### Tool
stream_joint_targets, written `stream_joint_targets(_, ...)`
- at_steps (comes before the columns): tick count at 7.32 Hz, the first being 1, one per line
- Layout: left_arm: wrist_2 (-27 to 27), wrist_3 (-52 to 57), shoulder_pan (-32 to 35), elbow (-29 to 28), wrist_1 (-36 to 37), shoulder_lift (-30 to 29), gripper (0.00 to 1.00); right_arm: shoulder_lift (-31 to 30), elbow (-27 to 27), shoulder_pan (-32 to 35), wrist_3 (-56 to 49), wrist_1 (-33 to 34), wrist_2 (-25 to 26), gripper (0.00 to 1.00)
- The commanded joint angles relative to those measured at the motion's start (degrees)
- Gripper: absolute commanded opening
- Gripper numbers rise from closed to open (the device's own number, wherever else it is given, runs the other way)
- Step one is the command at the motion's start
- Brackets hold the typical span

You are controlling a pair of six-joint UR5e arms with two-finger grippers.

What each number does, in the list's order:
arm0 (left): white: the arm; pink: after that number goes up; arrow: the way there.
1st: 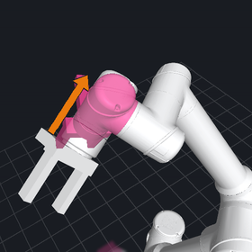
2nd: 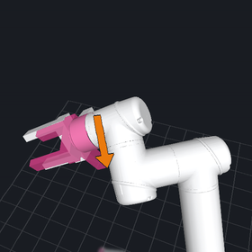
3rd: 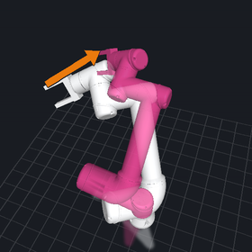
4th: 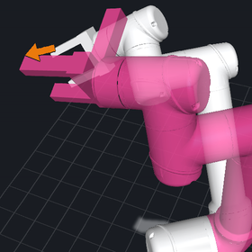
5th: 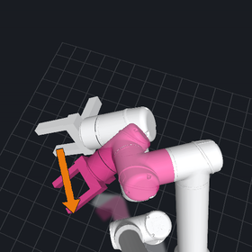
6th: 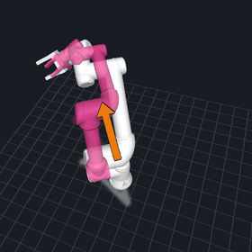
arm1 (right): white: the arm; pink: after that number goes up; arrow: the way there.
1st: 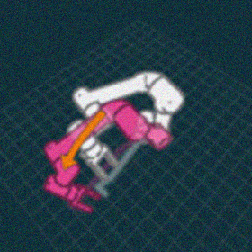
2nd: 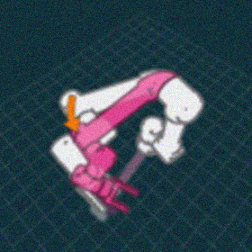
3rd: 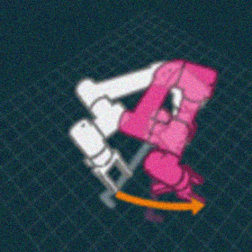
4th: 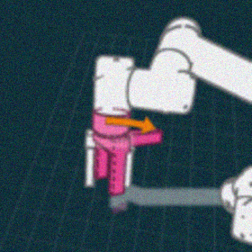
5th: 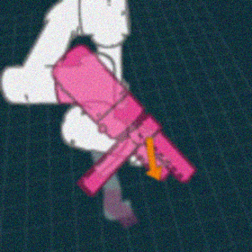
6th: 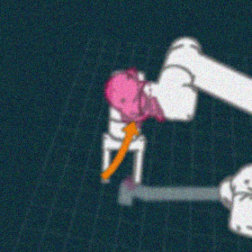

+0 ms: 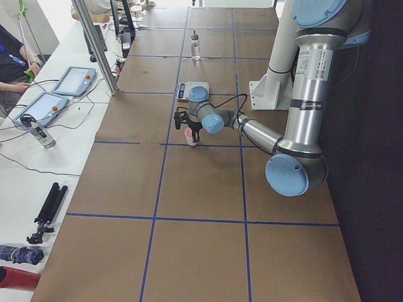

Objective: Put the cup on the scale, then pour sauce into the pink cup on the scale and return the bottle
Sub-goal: 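Carry the pink cup with the left gripper onto the scale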

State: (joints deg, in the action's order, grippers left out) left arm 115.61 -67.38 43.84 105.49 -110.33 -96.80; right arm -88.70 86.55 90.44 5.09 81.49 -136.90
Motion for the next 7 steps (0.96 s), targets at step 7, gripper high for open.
stream_joint_targets(7,6.3,-3.9,0.4,8.4,37.6,-28.7,0.0,0.1,3.0,0.1,-0.1,0.1,-1.4,1.0)
